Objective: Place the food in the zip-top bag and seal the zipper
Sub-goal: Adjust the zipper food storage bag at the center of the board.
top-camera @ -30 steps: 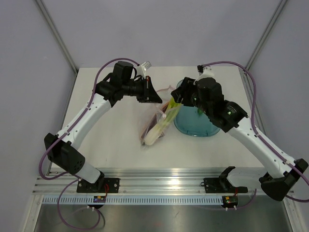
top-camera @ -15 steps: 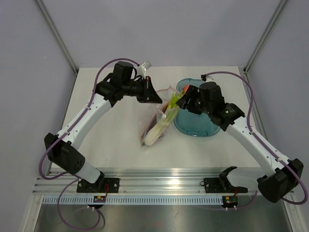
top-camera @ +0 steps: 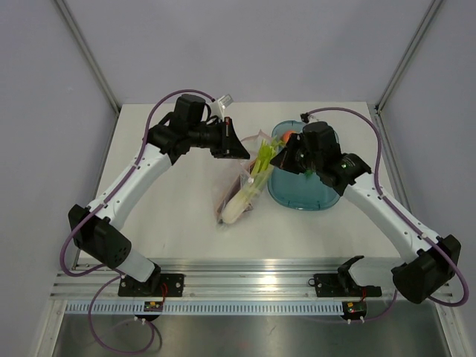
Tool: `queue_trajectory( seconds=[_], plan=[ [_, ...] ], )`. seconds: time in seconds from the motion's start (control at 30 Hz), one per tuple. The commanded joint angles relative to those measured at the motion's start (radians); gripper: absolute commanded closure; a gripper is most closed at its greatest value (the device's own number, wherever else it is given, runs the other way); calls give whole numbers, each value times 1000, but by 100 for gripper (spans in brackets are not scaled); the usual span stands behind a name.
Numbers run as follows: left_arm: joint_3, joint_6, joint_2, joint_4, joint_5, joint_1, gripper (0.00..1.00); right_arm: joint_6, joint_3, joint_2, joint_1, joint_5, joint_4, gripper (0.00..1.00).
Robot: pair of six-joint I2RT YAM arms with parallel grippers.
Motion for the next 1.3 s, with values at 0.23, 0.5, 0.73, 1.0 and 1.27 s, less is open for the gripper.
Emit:
queue_trajectory(
  seconds=[0.23,0.5,0.73,1.0,1.27],
  plan=[
    [277,8,54,32,102,193,100,-138,481,191,6,-104,68,100],
    [-71,94,-87,38,15,238,88,-115,299,320,112,-209,201,100],
    [-113,152,-118,-63,-133,267,44,-92,247,386,129,-215,249,100],
    [-54,143,-197,-58,-281,265,57,-83,267,352,129,-155,251,100],
    [-42,140,-161,-54,-252,250,58,-76,321,314,129,-163,258,100]
  ],
)
